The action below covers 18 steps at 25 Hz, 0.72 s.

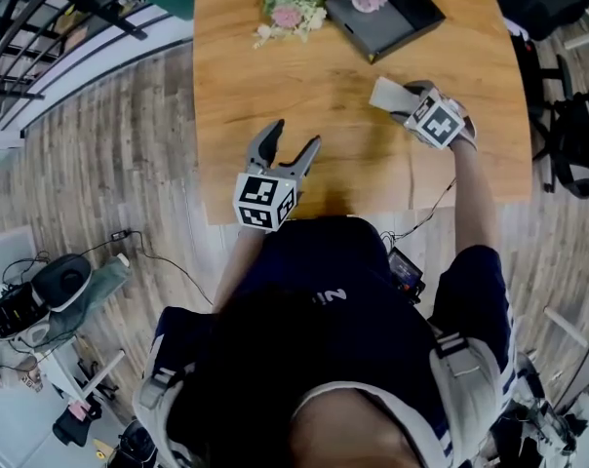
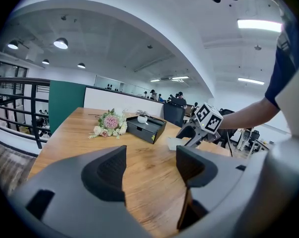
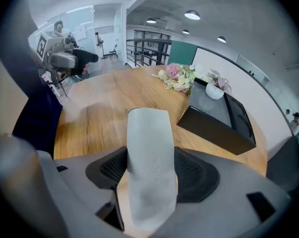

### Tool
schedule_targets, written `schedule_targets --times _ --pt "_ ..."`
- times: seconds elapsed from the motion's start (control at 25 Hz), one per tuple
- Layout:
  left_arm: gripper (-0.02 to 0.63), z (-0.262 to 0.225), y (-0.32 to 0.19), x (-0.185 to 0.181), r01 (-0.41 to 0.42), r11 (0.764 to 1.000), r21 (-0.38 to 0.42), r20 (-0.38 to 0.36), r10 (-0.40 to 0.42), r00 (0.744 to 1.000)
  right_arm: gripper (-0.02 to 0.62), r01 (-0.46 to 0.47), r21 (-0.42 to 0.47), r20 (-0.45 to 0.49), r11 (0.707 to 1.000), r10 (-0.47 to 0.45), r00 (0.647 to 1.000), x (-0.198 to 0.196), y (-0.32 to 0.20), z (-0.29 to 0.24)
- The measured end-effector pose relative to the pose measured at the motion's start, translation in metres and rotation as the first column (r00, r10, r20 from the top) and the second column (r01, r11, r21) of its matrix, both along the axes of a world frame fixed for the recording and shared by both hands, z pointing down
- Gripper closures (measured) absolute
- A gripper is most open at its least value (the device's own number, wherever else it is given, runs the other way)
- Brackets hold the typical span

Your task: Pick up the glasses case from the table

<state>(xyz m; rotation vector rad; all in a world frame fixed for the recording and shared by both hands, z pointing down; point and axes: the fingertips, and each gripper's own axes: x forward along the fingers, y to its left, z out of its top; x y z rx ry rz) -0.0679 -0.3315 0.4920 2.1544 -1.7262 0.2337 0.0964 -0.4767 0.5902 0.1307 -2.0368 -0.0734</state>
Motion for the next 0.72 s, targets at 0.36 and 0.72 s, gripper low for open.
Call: schedule_targets --times 0.36,0.72 --pt "0.291 -0.004 0.018 0.000 -0.068 0.997 0.038 -0.017 0.068 0.997 0.291 -0.003 0.172 0.052 0.985 -0.006 0.999 -0.010 0.036 -0.057" --pt "0.291 -0.010 0.043 -0.008 -0.145 0.987 0.067 -0.024 0.147 0.989 0.291 -0.109 0.288 0.143 0.952 0.070 0.987 -0.020 0.088 -0.101"
